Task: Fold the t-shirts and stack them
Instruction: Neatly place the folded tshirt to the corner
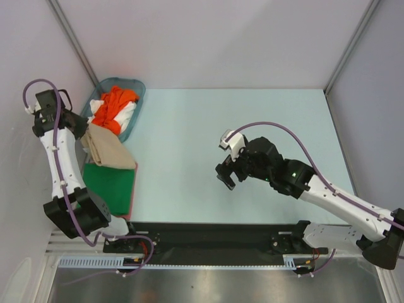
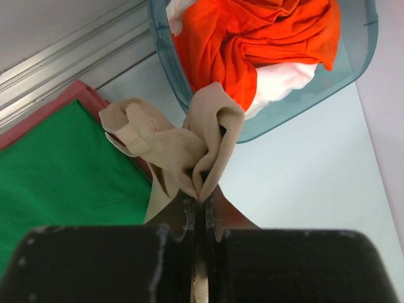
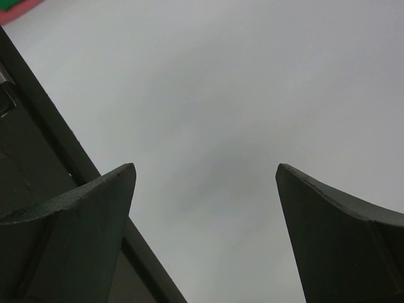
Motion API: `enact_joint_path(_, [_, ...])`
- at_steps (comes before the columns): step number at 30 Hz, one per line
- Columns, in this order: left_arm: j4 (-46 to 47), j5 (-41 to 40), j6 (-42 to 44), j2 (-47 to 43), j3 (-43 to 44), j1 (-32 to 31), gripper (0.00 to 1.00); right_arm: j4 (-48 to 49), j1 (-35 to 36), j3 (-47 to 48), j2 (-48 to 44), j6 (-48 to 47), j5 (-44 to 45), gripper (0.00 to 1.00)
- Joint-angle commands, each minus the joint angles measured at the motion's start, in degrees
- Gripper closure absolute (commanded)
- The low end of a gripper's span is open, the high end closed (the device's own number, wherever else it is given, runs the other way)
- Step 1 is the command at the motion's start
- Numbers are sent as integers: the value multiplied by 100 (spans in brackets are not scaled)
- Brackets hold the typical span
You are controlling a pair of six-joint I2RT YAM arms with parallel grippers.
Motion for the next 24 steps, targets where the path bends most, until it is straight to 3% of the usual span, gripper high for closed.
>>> enact_joint_path(1, [235, 191, 441, 51, -31, 109, 100, 65, 1, 251, 84, 16, -108, 0])
enact_joint_path(12, [200, 181, 864, -326, -575, 548, 100, -49, -8, 409, 268, -73, -108, 0])
enact_joint_path(21, [297, -11, 118, -1582, -2393, 1049, 100, -32, 10, 576, 497, -160, -547, 0])
enact_joint_path(24, [323, -134, -24, -1935, -2588, 1085, 100, -14, 10, 602, 523, -125, -653, 0])
